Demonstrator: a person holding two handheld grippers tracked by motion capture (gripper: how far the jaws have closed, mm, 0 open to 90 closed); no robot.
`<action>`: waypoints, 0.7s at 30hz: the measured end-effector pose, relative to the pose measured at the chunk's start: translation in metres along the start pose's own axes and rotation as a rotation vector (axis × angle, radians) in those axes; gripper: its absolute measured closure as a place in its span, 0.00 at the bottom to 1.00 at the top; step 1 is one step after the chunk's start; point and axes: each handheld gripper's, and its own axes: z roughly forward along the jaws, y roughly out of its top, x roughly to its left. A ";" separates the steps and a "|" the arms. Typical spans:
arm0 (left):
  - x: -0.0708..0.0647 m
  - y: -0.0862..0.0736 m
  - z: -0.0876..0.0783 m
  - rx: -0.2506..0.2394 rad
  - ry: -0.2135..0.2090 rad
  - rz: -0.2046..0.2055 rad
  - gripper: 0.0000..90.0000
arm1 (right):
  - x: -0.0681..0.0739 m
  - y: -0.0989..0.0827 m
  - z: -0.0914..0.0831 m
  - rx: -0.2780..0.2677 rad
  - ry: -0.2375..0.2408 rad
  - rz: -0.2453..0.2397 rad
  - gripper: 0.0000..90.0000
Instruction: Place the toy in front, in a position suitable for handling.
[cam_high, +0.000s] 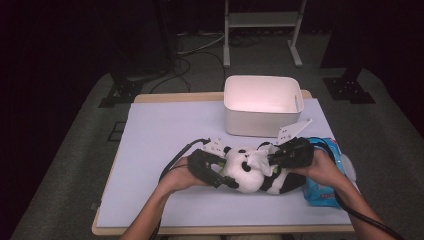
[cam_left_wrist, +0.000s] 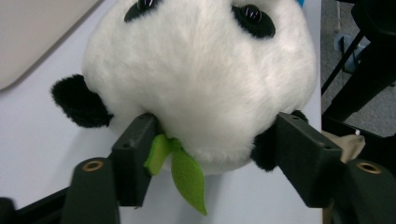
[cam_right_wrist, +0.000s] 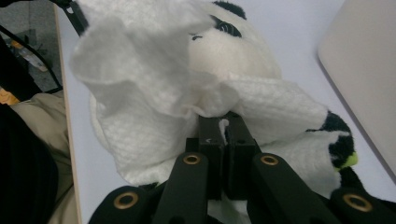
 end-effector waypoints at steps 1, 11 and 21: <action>-0.001 0.001 -0.001 0.001 0.011 0.010 0.42 | 0.000 0.000 0.000 0.000 -0.002 0.000 0.97; -0.002 0.012 -0.005 0.001 0.034 0.024 0.46 | 0.006 0.009 -0.012 -0.041 -0.010 0.003 0.96; -0.001 0.018 -0.005 -0.005 0.019 0.028 0.46 | 0.027 0.038 -0.011 -0.035 0.006 -0.097 0.96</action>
